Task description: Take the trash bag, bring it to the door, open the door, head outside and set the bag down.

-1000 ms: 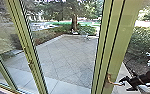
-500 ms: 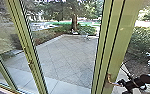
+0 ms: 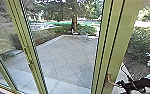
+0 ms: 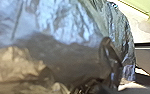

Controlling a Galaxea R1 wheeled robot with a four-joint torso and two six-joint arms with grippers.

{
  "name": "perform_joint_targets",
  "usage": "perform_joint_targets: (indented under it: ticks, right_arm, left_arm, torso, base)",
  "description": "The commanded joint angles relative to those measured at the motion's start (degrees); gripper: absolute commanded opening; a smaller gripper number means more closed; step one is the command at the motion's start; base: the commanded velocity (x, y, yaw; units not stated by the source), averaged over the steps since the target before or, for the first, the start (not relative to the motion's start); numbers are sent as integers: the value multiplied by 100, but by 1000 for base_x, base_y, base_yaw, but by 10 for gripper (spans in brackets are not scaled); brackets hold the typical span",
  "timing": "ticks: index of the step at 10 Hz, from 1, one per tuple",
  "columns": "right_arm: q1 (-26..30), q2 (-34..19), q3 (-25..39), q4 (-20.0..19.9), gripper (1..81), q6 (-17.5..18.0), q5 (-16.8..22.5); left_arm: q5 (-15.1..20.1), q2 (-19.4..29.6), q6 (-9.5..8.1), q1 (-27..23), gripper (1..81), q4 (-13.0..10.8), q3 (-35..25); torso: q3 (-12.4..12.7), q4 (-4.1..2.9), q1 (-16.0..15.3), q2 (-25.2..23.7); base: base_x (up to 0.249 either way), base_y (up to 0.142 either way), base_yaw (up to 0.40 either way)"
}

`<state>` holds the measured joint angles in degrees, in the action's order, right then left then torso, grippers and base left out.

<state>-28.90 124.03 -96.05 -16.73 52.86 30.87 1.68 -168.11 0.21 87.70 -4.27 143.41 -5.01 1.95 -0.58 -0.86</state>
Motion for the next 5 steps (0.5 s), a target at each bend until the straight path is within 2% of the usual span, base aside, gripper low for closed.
perform_joint_targets:
  ticks: [1, 5]
  right_arm:
    - [-401, -7, 8, 362, 811, 128, 789]
    - [-752, 282, -228, 819, 811, 128, 991]
  left_arm:
    - [368, -4, 41, -169, 10, 22, -50]
    - [368, -101, 67, -169, 10, -13, -23]
  torso:
    - [0, 0, 0, 0]
    - [5, 0, 0, 0]
  base:
    - [0, 0, 0]
    - [0, 0, 0]
